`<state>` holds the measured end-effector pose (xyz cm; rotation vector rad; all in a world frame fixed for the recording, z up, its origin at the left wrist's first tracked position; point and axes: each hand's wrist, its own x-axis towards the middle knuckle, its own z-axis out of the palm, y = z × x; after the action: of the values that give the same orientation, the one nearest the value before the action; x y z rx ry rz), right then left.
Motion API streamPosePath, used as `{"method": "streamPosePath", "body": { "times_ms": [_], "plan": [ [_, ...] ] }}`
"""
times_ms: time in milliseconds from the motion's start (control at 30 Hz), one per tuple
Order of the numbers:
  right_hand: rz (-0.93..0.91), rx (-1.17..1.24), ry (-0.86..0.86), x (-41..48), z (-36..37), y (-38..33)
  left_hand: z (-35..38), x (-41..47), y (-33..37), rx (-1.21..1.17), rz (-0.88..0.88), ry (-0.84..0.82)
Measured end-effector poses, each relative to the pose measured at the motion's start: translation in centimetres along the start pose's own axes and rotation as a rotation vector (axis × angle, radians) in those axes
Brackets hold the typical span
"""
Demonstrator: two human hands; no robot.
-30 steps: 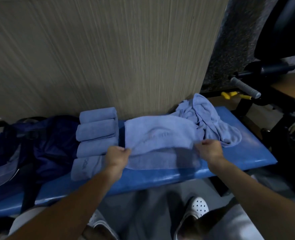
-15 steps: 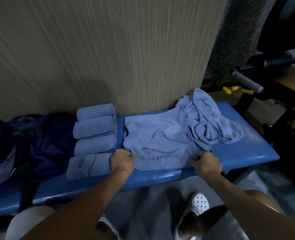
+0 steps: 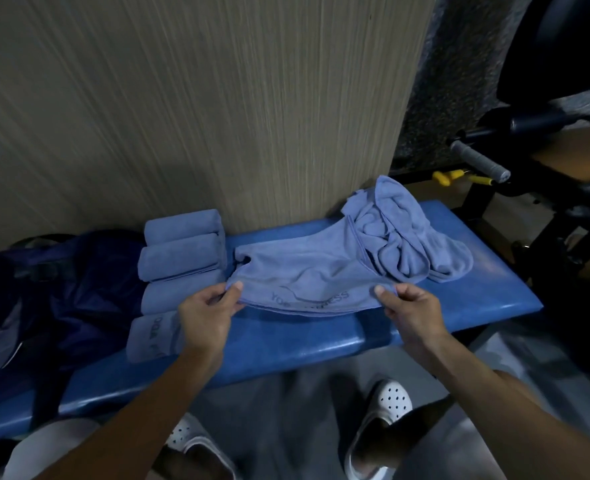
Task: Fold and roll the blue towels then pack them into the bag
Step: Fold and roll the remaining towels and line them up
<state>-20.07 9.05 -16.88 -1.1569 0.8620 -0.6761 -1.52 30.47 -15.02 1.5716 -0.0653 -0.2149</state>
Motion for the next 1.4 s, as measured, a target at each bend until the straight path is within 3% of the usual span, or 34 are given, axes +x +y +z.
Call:
{"method": "streamPosePath", "body": {
  "times_ms": [233,733,1133,1400],
  "plan": [
    [0.216,0.139,-0.129,-1.1,-0.4,-2.6,-0.8,-0.3,3.0,-0.172,-0.054,-0.070],
    [-0.135,0.097,0.073,-2.2,1.3,-8.7,-2.1,-0.9,8.0,-0.292,-0.055,-0.032],
    [-0.111,0.092,0.045,-3.0,2.4,-10.4,-3.0,-0.4,9.1,-0.262,-0.049,-0.016],
    [-0.114,0.025,0.194,-2.1,2.9,-11.2,-2.7,-1.1,10.0,-0.286,-0.057,-0.042]
  ]
}}
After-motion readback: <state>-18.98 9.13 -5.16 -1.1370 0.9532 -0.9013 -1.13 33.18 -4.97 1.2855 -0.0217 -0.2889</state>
